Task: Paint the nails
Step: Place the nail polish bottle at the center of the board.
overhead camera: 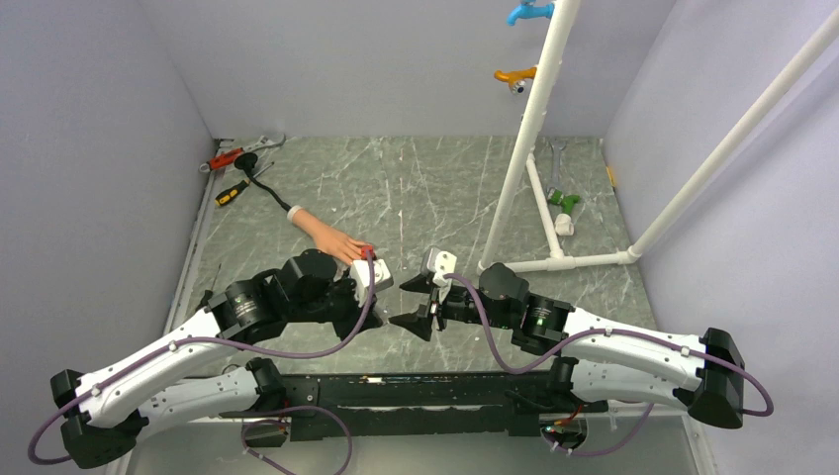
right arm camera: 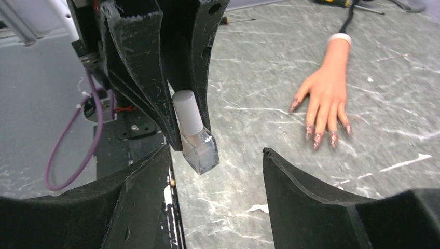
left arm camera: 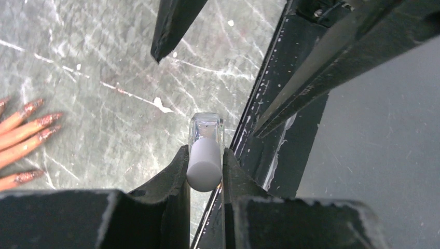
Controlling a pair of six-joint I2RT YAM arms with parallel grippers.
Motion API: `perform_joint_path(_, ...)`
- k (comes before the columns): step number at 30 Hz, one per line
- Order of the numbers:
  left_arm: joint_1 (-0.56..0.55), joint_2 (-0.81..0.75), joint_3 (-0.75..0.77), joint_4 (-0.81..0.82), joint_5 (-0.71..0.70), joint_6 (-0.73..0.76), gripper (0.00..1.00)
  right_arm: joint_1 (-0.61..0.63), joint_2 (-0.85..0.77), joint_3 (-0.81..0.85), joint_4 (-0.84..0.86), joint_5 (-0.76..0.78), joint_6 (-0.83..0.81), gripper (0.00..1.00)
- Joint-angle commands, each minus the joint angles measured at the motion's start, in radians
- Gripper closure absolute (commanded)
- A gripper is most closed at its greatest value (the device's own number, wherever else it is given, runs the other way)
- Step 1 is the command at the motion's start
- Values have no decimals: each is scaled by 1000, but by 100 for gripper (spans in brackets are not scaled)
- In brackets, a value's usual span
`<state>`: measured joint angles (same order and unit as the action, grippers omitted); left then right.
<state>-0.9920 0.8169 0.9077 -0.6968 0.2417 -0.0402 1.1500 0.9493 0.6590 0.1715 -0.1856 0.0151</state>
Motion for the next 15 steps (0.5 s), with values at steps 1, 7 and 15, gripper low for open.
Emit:
perform_joint_path(1,-2,32,-4,57,-104,-93,100,3,-21,34,-2,122,-6,33)
perform_joint_path(7,-2,64,-34,94,-187,-183,100,2,-46,8,14,246,2,31)
perform_joint_path(15,-2,139,-80,148,-303,-287,100,1,-43,8,-5,421,20,30)
